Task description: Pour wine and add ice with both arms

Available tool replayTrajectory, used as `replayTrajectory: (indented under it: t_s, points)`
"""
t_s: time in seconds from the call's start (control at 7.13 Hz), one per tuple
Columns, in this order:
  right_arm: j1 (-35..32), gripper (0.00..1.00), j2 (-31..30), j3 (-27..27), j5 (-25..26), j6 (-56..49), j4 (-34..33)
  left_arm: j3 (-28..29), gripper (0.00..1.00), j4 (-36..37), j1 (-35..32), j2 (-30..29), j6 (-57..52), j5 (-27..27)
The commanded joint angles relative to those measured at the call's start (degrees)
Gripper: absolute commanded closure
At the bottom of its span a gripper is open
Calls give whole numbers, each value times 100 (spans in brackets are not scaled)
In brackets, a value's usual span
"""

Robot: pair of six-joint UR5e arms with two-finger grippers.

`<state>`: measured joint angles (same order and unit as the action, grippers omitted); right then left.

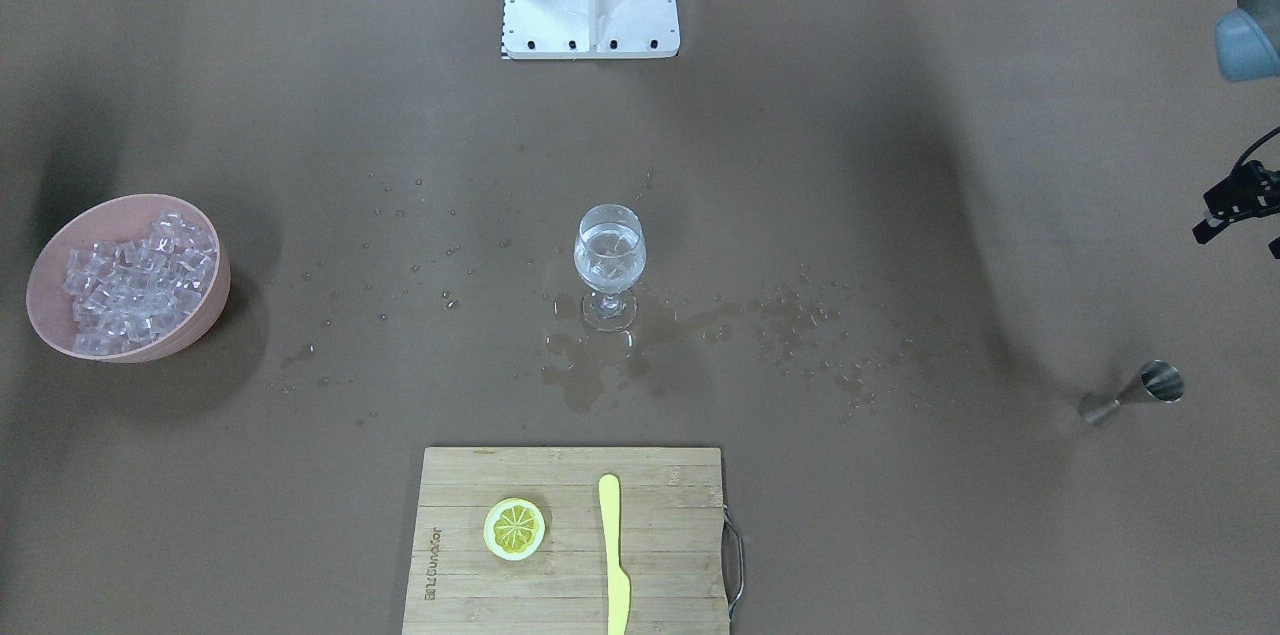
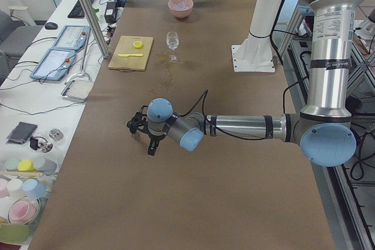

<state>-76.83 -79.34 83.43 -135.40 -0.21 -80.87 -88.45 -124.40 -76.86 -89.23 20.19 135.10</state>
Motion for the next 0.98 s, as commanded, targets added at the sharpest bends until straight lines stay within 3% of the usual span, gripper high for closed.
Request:
replayTrajectory:
  t_s: [0.0,0.84]
  points:
    - [-7,0,-11,-11,-4,-5,1,-32,2,-23,-4,-137,-6,-10]
    - [-156,0,-196,77,-110,-5,1,-120,2,-260,-286,11,-59,-19]
